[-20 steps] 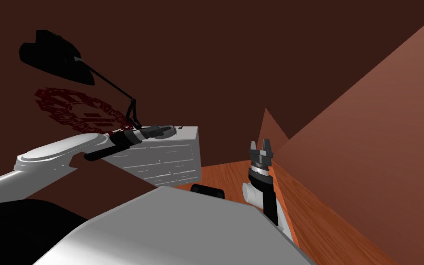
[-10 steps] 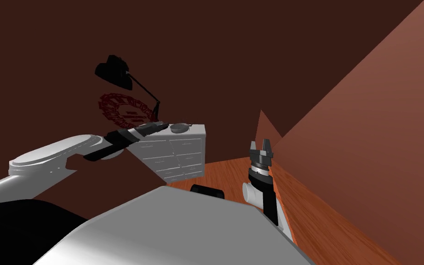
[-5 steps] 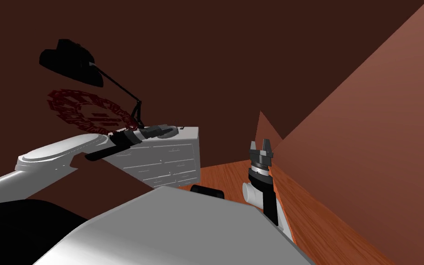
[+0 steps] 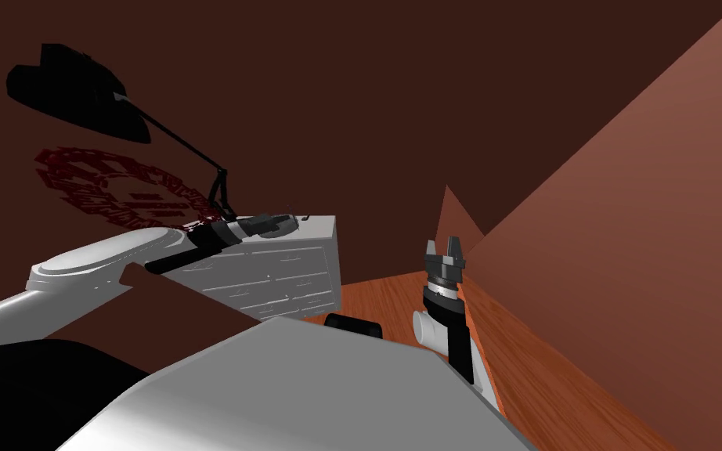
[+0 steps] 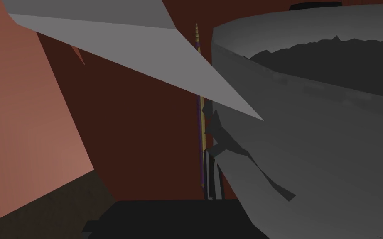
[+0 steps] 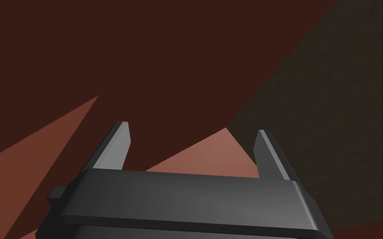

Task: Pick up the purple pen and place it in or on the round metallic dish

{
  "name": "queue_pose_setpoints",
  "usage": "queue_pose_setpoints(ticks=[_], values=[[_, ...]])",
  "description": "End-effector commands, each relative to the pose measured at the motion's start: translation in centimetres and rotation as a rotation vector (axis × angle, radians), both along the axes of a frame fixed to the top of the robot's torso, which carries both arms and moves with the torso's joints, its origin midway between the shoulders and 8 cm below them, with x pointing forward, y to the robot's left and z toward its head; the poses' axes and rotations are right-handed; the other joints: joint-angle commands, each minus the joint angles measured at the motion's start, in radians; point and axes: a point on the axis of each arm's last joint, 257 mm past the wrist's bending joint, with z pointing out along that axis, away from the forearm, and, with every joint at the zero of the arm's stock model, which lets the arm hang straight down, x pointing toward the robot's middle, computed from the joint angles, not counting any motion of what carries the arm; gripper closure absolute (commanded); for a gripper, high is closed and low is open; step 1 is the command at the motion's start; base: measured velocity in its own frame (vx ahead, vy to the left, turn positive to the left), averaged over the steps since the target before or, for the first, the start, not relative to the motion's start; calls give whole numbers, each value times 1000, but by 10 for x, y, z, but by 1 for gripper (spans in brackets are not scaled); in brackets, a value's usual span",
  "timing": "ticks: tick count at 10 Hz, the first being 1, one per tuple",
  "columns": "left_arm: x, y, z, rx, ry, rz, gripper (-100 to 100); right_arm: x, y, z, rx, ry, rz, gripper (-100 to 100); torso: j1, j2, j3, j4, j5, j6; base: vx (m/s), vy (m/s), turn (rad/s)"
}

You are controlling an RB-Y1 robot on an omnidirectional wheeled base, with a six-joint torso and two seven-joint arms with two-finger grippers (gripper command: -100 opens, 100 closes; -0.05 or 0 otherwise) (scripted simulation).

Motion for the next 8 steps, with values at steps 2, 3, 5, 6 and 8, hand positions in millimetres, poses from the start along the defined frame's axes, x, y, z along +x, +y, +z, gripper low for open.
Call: queue_pose_setpoints(ticks=[2,3,5,6,8], values=[[0,0,0,0,0,0,100,0,0,0,0,0,0,0,0,0,0,0,0,0,0,0,0],[0,0,0,0,0,0,100,0,0,0,0,0,0,0,0,0,0,0,0,0,0,0,0],[1,10,8,-7,-28,42,-100,0,0,0,0,0,0,0,0,0,0,0,0,0,-21,-17,95],[2,13,11,-9,-36,54,-100,0,0,0,0,0,0,0,-2,3,2,1,0,-1,-73,-60,161],[2,23,19,-15,-62,94,-100,0,0,0,0,0,0,0,-3,8,4,2,-1,0,-113,-36,92]])
